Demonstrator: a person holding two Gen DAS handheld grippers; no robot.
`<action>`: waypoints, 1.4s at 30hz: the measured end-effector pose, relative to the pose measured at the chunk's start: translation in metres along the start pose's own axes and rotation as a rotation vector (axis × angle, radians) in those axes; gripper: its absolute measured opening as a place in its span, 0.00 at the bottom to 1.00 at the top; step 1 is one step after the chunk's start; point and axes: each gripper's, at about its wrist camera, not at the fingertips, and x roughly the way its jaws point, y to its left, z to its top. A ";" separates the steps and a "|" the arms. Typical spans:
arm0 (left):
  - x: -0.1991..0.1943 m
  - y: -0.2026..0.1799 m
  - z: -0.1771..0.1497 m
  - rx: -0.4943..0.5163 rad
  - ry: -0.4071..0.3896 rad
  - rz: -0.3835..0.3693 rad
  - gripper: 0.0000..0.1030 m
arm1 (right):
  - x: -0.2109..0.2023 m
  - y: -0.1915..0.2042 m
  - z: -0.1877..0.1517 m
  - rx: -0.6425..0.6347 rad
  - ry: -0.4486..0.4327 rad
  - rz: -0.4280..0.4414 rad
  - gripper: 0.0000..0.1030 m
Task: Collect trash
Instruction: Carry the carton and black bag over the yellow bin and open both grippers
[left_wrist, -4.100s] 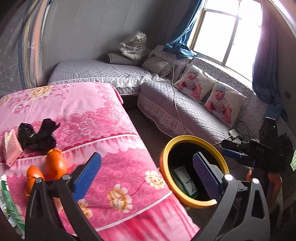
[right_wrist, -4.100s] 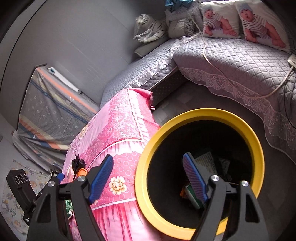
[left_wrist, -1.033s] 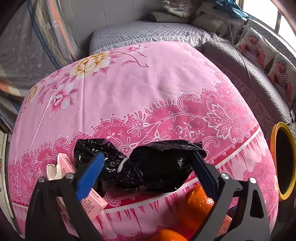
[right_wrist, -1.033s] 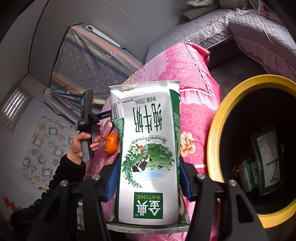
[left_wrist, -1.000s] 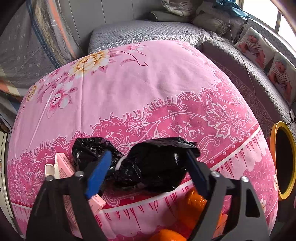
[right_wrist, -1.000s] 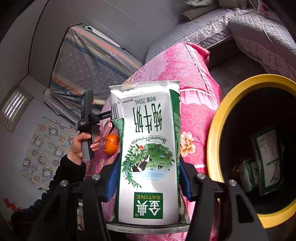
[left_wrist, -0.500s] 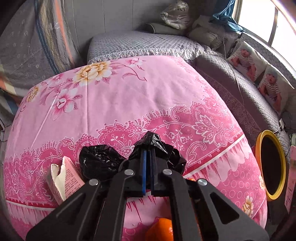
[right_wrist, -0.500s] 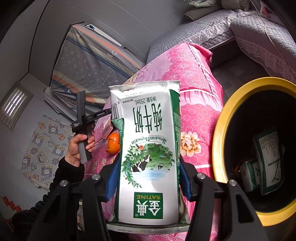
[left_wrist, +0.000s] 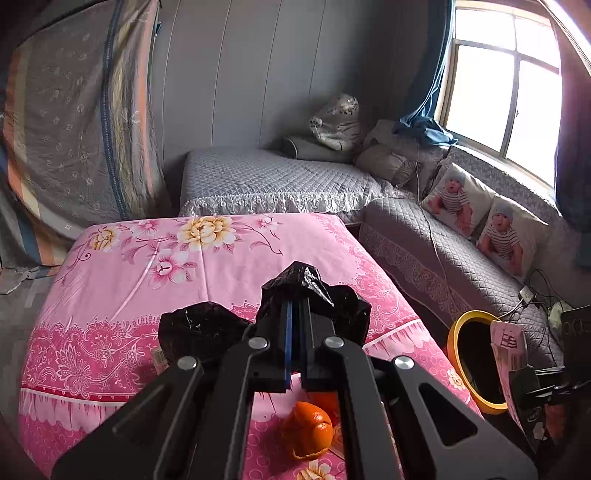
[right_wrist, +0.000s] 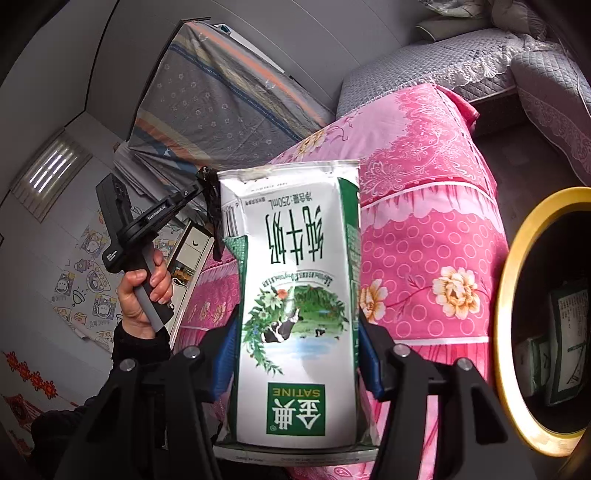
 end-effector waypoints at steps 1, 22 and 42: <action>-0.010 0.000 -0.001 0.000 -0.013 0.000 0.02 | 0.002 0.004 0.001 -0.009 0.003 0.003 0.51; -0.073 -0.081 -0.039 0.069 -0.090 -0.004 0.02 | -0.012 0.010 0.004 -0.027 -0.049 -0.017 0.51; -0.020 -0.214 -0.040 0.233 -0.074 -0.209 0.02 | -0.108 -0.079 -0.003 0.121 -0.277 -0.209 0.51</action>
